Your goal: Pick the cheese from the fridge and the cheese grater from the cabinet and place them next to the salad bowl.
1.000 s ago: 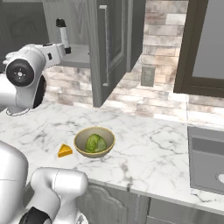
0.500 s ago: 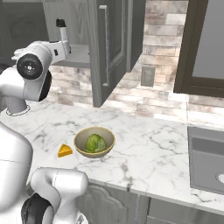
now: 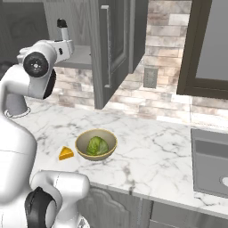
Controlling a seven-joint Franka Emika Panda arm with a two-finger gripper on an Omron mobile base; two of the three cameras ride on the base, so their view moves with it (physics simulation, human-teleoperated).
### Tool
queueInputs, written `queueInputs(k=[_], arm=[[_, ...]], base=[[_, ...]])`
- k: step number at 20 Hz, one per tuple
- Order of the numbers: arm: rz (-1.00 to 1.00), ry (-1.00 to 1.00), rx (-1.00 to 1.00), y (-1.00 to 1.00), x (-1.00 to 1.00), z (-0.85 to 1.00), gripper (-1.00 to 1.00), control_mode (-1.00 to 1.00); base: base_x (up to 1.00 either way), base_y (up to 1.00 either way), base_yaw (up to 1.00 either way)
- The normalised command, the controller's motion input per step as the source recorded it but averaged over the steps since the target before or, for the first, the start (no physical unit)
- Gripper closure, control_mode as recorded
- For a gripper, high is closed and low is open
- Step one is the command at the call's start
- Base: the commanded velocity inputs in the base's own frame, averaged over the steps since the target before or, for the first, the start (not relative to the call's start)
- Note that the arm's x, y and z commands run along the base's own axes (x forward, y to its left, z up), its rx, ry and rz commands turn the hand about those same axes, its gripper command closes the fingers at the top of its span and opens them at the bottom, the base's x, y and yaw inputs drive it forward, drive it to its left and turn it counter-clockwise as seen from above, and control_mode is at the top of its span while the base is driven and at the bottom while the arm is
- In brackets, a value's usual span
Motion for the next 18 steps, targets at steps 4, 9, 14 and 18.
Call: queueInputs(k=[4, 9, 14, 18], arm=[[0.0, 0.03, 0.01, 0.0, 0.16, 0.0, -1.0, -1.0], [0.0, 0.02, 0.01, 0.0, 0.16, 0.01, -1.0, -1.0], [0.0, 0.04, 0.0, 0.0, 0.2, 0.04, -1.0, -1.0], [0.0, 0.02, 0.0, 0.0, 0.24, 0.0, -1.0, -1.0]], base=[[0.0, 0.0, 0.0], [0.0, 0.0, 0.0], [0.0, 0.0, 0.0], [0.0, 0.0, 0.0]])
